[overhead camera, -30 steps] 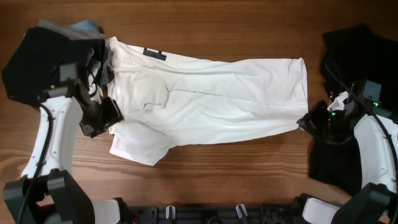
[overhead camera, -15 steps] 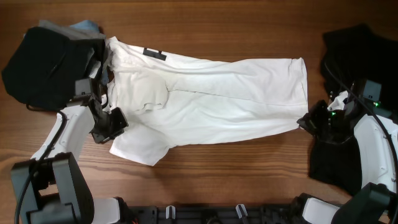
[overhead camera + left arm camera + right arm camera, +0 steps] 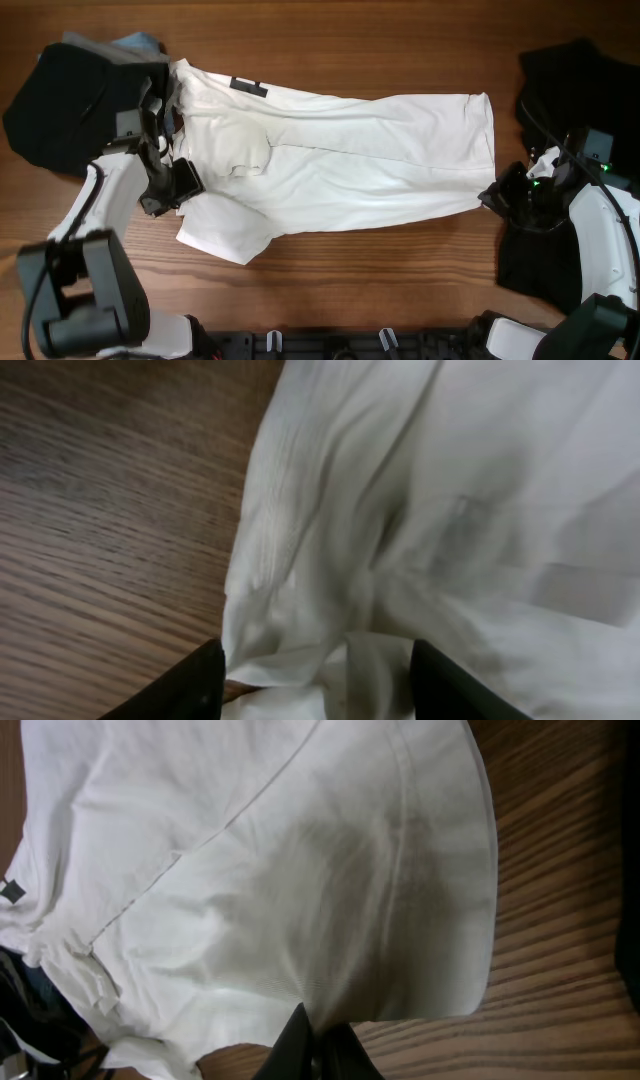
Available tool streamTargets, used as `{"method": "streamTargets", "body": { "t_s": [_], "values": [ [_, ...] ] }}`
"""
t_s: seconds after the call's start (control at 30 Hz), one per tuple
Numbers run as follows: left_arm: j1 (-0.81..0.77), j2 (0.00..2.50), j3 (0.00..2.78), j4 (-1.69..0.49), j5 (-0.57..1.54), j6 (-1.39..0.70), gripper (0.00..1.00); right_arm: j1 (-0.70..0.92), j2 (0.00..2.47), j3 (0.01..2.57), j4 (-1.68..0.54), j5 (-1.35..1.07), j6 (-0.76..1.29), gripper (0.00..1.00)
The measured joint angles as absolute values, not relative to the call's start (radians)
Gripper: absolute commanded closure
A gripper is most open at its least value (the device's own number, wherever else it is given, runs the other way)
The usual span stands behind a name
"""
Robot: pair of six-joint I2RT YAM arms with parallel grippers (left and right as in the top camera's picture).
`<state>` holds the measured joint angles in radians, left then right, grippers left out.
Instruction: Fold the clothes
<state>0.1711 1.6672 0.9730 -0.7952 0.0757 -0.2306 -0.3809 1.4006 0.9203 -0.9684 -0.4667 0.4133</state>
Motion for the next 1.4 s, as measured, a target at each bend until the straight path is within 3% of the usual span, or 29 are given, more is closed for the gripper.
{"method": "streamTargets", "body": {
  "t_s": [0.03, 0.07, 0.1, 0.17, 0.2, 0.27, 0.3, 0.5, 0.73, 0.9, 1.4],
  "values": [
    [0.171, 1.685, 0.969, -0.791, 0.084, -0.222, 0.84, -0.381, 1.401, 0.920, -0.969, -0.467, 0.413, 0.96],
    [0.171, 1.695, 0.966, -0.793, 0.108, -0.221, 0.85, -0.381, 1.401, 0.920, -0.969, -0.467, 0.413, 0.95],
    [0.171, 1.696, 0.966, -0.796, 0.128, -0.223, 0.81, -0.381, 1.401, 0.920, -0.969, -0.466, 0.413, 0.95],
    [0.171, 1.696, 0.966, -0.819, 0.168, -0.220, 0.56, -0.381, 1.400, 0.920, -0.968, -0.466, 0.413, 0.95],
    [0.171, 1.696, 0.966, -0.835, 0.184, -0.220, 0.55, -0.381, 1.401, 0.920, -0.968, -0.466, 0.413, 0.95],
    [0.171, 1.696, 0.966, -0.868, 0.207, -0.217, 0.88, -0.381, 1.401, 0.920, -0.968, -0.466, 0.413, 0.95],
    [0.171, 1.695, 0.966, -0.874, 0.210, -0.217, 0.96, -0.381, 1.401, 0.920, -0.968, -0.466, 0.413, 0.95],
    [0.171, 1.688, 0.966, -0.894, 0.216, -0.215, 0.96, -0.381, 1.401, 0.920, -0.968, -0.463, 0.394, 0.95],
    [0.171, 1.645, 1.145, -1.118, 0.220, -0.215, 0.96, -0.381, 1.401, 0.920, -0.990, -0.458, 0.348, 0.95],
    [0.171, 1.615, 1.201, -1.113, 0.220, -0.215, 0.96, -0.381, 1.401, 0.920, -0.997, -0.451, 0.334, 0.96],
    [0.151, 1.615, 1.201, -0.721, 0.242, -0.222, 0.96, -0.380, 1.423, 0.921, -0.717, -0.437, 0.581, 0.95]
  ]
}}
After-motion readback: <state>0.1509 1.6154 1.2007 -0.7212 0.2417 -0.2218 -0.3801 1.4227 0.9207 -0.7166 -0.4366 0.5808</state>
